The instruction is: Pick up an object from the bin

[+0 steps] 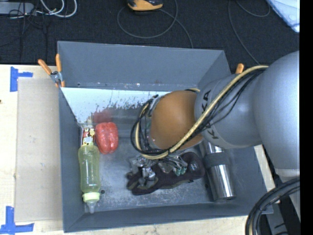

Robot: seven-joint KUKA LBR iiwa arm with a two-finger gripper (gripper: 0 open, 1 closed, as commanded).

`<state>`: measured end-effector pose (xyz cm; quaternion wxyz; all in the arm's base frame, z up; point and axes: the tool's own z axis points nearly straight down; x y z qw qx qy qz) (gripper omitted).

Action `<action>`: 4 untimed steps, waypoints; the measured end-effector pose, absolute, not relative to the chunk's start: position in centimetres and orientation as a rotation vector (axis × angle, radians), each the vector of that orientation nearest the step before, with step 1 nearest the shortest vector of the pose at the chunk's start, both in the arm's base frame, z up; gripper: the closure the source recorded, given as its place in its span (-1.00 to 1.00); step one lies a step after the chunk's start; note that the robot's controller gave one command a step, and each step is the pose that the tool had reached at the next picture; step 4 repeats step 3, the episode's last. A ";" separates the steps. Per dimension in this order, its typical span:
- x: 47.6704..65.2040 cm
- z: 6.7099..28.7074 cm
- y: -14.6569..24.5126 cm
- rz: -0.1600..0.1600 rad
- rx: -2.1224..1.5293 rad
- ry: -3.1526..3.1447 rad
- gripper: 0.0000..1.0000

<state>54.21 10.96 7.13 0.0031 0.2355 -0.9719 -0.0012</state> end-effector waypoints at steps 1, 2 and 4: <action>52.5 14.1 10.7 -0.005 0.750 -3.043 1.00; 52.5 14.1 10.6 -0.005 0.748 -3.043 1.00; 52.3 23.5 10.8 -0.007 0.825 -3.023 1.00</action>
Offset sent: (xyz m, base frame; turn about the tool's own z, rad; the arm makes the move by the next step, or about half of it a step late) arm 0.0000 0.0000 0.0000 0.0000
